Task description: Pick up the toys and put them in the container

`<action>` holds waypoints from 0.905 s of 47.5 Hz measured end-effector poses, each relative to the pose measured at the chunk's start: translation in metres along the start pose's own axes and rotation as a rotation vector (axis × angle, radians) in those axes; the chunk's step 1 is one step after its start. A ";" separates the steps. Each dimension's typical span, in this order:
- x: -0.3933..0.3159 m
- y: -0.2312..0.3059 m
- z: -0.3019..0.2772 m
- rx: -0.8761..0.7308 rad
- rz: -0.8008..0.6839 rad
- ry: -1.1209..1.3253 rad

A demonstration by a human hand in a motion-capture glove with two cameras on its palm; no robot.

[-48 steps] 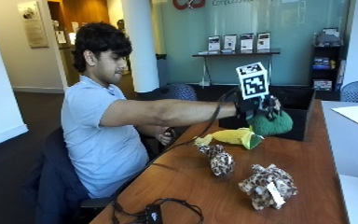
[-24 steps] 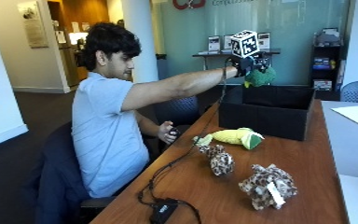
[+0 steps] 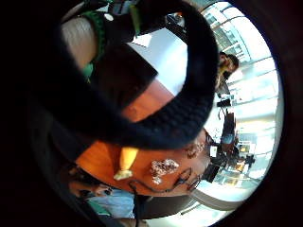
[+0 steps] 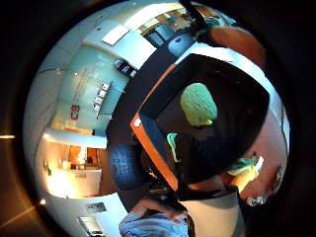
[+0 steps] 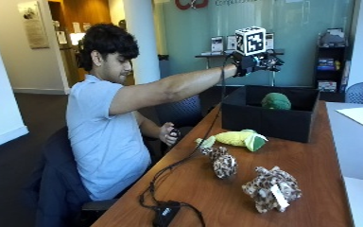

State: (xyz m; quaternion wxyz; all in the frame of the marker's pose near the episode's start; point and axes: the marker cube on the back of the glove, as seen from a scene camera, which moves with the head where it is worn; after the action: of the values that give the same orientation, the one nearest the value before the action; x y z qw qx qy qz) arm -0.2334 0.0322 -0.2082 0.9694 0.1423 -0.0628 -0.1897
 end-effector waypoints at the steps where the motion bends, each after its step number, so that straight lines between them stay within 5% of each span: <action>1: 0.011 0.005 -0.004 0.002 0.018 0.004; 16: 0.232 0.106 -0.037 0.037 0.387 0.046; 30: 0.346 0.167 0.063 -0.224 0.667 0.042; 43: 0.389 0.198 0.163 -0.349 0.690 -0.007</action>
State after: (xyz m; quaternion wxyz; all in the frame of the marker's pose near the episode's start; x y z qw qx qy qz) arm 0.1649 0.0171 0.0326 0.9857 -0.0551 -0.0773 0.1395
